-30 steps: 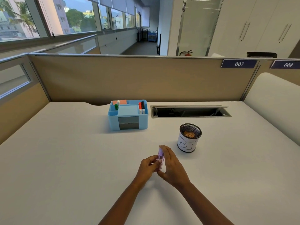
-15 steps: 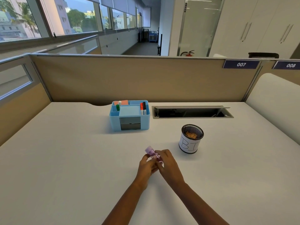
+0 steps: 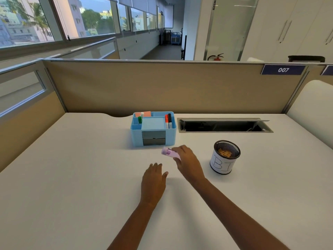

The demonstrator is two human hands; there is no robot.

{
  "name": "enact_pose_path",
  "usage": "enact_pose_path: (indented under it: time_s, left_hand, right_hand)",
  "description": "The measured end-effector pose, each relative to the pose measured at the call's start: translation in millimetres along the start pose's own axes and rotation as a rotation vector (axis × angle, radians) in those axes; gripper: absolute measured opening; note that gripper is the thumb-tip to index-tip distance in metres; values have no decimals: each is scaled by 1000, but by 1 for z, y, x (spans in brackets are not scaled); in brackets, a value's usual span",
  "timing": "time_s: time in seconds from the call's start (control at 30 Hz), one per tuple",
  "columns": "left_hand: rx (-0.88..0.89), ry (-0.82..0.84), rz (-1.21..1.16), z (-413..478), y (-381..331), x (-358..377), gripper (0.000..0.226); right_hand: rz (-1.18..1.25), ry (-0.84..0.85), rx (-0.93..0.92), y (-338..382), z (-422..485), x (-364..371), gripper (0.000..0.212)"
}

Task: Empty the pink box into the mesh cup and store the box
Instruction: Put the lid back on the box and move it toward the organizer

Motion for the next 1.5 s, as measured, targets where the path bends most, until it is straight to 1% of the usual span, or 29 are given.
enact_pose_path:
  time_s: [0.13,0.2,0.27,0.3,0.37,0.4,0.43,0.47,0.5,0.53,0.67,0.87,1.07,1.17,1.27,1.4,1.5]
  left_hand:
    - [44,31,245,4,16,7,56]
    - [44,38,296,7,22,12,58]
    - [39,55,327,8,24,15,58]
    - [34,51,324,7,24,14,59]
    - [72,-29,282,7,18,4,57]
    - [94,-18,253,7,15,3,54]
    - [84,61,248,5,16,4,62]
    - [92,44,263,4,17,2,76]
    - [89,-9,276,4,19,-2,84]
    - [78,-43,280,6,21,-4,87]
    - [70,-36,306,12,27,-4,87]
    - [57,-33,258,14,34,-5,87]
    - [60,-36,267,13,37,-4,86]
    - [42,8,262,14,41,0,86]
    - [39,16,295,14,42,2,86]
    - [50,-29,312,13,42,-1,87]
    - [52,-6,309,13,40,-2,87]
  right_hand:
    - [-27,14,25,4,37,2,38]
    - [-113,26,-13,9,56,6,40]
    - [-142,22,-35,13,74,8,42]
    - [-137,15,-33,14,82,8,42]
    - [-120,-1,-33,16,98,9,41]
    - [-111,-13,-35,17,105,9,40]
    - [-100,-31,-35,17,110,9,39]
    - [-84,-48,-29,16,116,9,37]
    - [-71,-59,-26,16,119,10,37]
    - [-68,-58,-23,16,125,13,36]
    - [-80,-14,-19,16,141,27,36]
    - [-27,42,15,15,155,44,36]
    - [-8,90,45,11,163,56,38]
    - [-7,106,52,10,163,59,39]
    - [-34,125,42,9,163,62,41]
    - [-107,159,-6,14,159,65,47]
    - [-109,128,-31,17,150,60,51]
Point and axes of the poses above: each hand's wrist, its own z-axis towards the middle knuckle, its own x-axis out of the palm, y = z × x, the point moved 9 cm from there along z, towards the middle knuckle, and after that the axes turned 3 degrees about -z, right-handed, at the moved point
